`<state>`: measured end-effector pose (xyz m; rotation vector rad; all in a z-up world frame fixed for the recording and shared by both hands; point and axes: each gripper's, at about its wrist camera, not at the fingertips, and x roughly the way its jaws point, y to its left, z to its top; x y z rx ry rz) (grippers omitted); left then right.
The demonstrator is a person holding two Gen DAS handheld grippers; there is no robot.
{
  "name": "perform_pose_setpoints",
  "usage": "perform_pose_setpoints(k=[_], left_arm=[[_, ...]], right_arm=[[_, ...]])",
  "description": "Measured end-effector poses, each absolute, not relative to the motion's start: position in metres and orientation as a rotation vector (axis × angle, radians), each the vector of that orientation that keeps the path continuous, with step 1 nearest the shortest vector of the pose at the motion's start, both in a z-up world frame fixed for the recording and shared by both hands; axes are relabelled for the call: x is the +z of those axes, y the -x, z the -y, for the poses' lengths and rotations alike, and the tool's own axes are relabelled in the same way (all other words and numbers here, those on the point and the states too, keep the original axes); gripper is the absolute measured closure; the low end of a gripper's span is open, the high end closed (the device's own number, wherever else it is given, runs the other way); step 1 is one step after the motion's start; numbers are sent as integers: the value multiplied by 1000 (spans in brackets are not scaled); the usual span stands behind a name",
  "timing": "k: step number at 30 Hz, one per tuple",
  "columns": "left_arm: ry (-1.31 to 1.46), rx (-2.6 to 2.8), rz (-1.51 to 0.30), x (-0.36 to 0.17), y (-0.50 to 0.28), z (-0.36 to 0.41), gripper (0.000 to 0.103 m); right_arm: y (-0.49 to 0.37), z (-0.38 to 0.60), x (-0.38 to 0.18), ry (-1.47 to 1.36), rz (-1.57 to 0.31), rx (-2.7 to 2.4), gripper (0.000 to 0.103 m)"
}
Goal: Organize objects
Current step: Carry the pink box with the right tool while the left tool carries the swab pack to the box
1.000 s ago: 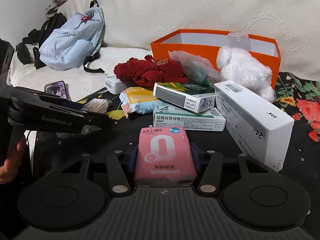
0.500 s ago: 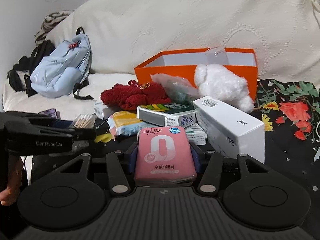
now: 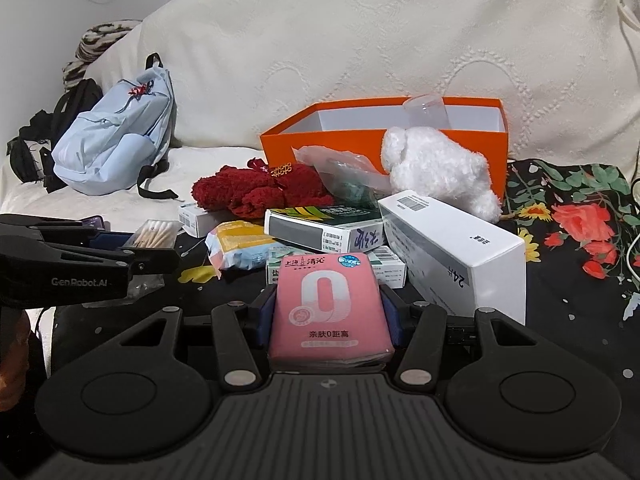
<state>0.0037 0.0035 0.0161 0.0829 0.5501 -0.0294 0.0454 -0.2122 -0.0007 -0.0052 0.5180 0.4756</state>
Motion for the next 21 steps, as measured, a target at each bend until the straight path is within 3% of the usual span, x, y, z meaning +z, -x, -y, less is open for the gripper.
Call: perform_pose_setpoints(k=[21], left_arm=[[-73,-28,-538,19,-2,-4,7]], right_arm=[[-45,211,-3,17,-520,470,44]])
